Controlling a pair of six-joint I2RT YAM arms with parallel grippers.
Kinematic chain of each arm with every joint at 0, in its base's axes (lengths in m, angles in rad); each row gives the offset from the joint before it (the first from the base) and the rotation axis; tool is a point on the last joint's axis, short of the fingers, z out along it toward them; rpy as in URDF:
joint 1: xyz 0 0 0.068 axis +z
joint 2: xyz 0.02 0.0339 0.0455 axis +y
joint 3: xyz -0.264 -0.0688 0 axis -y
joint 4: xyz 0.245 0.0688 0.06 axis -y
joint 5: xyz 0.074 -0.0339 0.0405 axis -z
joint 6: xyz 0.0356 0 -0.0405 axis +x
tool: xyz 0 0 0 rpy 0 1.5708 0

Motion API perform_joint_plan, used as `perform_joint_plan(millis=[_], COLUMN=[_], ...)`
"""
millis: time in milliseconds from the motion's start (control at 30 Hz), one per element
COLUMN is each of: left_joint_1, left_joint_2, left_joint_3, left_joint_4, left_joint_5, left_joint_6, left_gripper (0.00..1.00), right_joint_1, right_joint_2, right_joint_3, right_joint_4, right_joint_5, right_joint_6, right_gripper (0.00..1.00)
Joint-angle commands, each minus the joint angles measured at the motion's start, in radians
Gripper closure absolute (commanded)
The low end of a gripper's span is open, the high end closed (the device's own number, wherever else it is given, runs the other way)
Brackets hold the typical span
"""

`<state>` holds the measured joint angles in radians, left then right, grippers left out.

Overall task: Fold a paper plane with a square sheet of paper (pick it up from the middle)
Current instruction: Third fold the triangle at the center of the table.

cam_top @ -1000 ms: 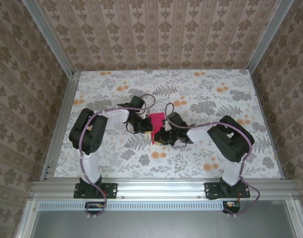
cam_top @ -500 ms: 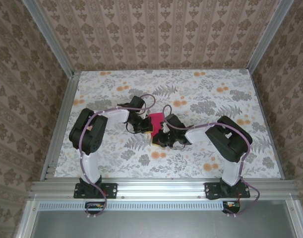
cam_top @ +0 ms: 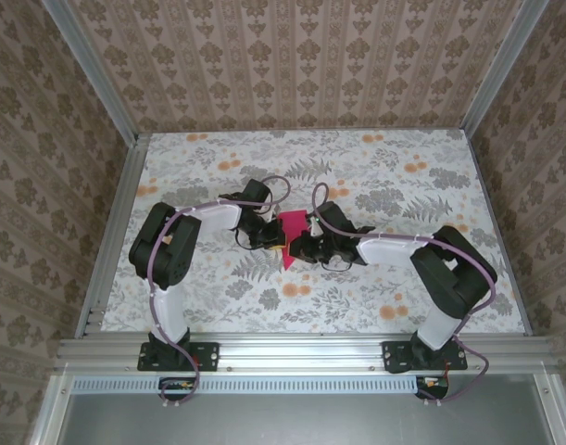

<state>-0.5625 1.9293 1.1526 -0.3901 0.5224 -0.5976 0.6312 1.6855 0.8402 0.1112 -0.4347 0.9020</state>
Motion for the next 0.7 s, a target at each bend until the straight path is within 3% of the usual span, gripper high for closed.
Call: perform_joint_plan(millis=[0,300,667], left_joint_1=[-0.005,-0.005,-0.005], left_joint_2=[0.008,0.007,0.012], left_joint_3=[-0.013,-0.011,-0.005], left_joint_4=[-0.027,-0.029,-0.033], left_joint_5=[-0.045,-0.049,-0.047], left_joint_6=[0.007,0.004,0.007], left_gripper=[1.00,1.00,1.00], right_joint_1=[-0.024,-0.037,-0.047], right_joint_2=[0.014,0.118,0.180], right_joint_3=[0.024,0.154,0.187], right_joint_4=[-0.106,-0.157,-0.171], right_joint_5=[0.070,0.090,0.112], right_joint_6=[-0.058,-0.105,-0.100], right_gripper=[0.86,0.86,0.87])
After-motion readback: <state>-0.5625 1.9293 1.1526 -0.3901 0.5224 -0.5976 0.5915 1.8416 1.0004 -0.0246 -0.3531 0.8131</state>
